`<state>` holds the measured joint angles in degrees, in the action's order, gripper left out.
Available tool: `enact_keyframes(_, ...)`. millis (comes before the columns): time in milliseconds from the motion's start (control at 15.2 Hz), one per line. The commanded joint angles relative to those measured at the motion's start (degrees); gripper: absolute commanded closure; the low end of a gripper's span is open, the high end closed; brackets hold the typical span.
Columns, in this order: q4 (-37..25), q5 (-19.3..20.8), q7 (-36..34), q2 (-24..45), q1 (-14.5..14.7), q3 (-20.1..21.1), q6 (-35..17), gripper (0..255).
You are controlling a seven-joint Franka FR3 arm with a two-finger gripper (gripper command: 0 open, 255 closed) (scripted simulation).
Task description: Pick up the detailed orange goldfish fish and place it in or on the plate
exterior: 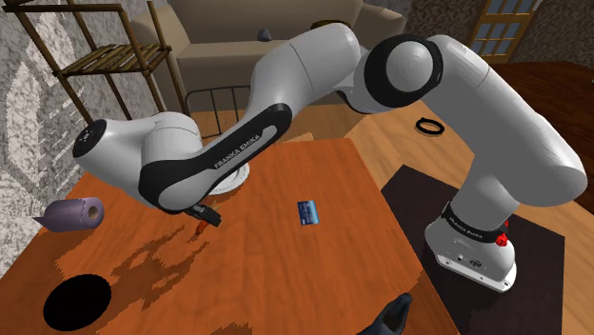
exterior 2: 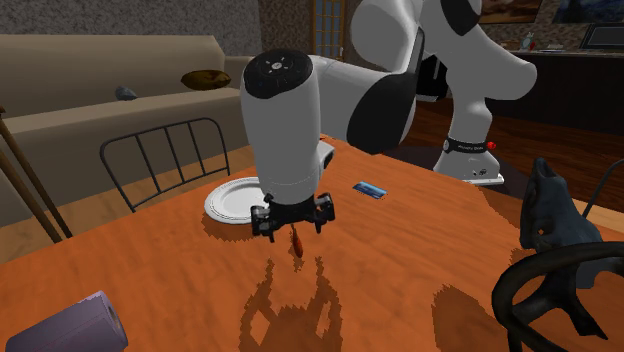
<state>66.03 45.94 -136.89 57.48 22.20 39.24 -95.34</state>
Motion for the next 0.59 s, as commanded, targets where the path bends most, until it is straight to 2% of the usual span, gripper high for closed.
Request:
enact_keyframes(0,1.0,0.2,-0.3,0.1,-0.4,-0.1,-0.9,0)
enact_keyframes(462,1.0,0.2,-0.3,0.1,-0.4,-0.1,-0.9,0)
enact_keyframes(528,1.0,0.2,-0.3,0.1,-0.4,-0.1,-0.9,255)
